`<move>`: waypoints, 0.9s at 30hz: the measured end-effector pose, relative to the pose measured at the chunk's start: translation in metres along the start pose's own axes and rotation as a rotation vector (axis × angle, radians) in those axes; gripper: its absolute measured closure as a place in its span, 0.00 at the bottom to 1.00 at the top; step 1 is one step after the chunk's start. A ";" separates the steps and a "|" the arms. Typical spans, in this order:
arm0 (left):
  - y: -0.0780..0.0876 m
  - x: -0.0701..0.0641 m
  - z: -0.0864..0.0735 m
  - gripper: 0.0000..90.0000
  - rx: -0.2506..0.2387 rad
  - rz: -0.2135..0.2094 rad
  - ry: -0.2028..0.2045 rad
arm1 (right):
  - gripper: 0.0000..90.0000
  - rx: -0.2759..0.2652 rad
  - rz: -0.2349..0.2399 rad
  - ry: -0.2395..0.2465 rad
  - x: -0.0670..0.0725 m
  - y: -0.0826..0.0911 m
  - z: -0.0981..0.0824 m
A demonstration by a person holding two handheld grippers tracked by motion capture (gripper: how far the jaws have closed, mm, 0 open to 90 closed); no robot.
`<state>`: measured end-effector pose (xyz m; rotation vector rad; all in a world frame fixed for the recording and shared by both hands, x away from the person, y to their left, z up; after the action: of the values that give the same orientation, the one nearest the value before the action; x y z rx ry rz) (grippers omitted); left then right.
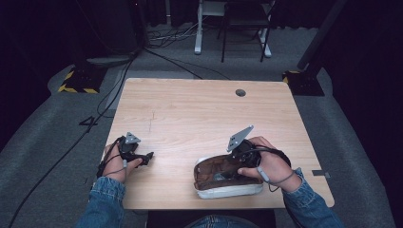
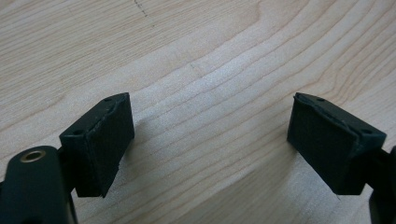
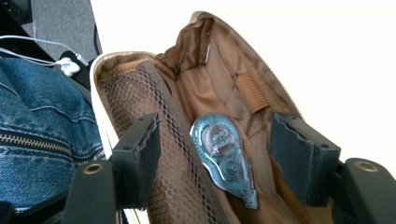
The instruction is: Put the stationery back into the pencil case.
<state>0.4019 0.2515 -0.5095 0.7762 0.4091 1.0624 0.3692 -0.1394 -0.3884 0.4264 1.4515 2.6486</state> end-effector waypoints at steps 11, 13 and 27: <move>-0.001 0.000 -0.001 0.17 -0.013 -0.001 -0.003 | 0.33 -0.125 -0.070 0.006 -0.008 0.026 -0.004; -0.001 0.000 -0.001 0.17 -0.020 0.000 -0.008 | 0.32 -0.146 -0.087 0.001 -0.013 0.031 -0.006; -0.003 0.000 0.000 0.16 -0.027 -0.004 -0.010 | 0.23 -0.222 -0.233 -0.093 -0.051 0.059 -0.033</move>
<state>0.4038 0.2502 -0.5114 0.7560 0.3868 1.0574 0.4116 -0.2090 -0.3663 0.3316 1.0917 2.5278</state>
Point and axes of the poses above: each handheld gripper's, and its own axes: y roughly backward along the jaws, z roughly out of its top, x roughly to its left, the point moved 1 cm from there along -y, roughly forward along the jaws, and after that the axes turned 7 degrees about z, right-handed, at the moved point
